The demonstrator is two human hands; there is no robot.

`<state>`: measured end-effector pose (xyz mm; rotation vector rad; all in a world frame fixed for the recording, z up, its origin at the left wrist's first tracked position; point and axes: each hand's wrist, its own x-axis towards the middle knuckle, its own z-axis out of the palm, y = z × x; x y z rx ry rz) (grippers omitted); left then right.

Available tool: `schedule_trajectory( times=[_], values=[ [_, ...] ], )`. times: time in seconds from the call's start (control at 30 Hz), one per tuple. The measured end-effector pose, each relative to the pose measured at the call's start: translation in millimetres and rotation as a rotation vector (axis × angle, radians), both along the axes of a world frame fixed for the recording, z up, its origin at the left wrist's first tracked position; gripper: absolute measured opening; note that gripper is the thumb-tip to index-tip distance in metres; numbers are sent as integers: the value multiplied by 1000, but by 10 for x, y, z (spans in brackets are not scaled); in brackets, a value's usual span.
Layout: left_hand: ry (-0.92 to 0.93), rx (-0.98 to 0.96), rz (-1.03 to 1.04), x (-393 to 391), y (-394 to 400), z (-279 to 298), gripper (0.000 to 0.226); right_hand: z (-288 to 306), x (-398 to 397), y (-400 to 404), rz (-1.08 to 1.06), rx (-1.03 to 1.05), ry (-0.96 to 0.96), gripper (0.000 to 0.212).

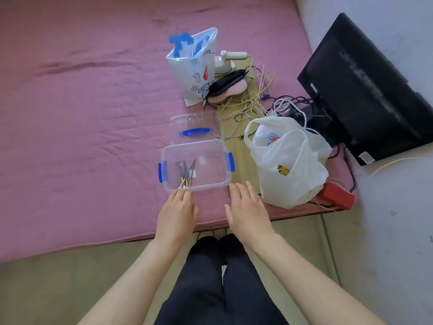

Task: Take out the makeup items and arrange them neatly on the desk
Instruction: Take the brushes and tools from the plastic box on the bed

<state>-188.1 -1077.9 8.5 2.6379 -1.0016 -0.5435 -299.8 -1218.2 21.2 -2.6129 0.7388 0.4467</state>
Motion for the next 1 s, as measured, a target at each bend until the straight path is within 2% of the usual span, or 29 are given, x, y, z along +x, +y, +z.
schedule_trajectory(
  times=[0.17, 0.37, 0.6, 0.8, 1.0],
  values=[
    [40, 37, 162, 214, -131, -346, 27, -303, 404, -246, 147, 22, 31, 56],
    [126, 93, 305, 517, -263, -930, 24, -823, 867, -453, 225, 29, 65, 55],
    [222, 38, 445, 936, -469, -1673, 22, -1656, 1368, -536, 222, 122, 138, 49],
    [331, 157, 501, 1259, -582, -2332, 25, -2394, 1741, -520, 152, 236, 223, 42],
    [350, 220, 522, 1499, -631, -2865, 23, -2918, 2031, -454, 103, 266, 240, 41]
  ],
)
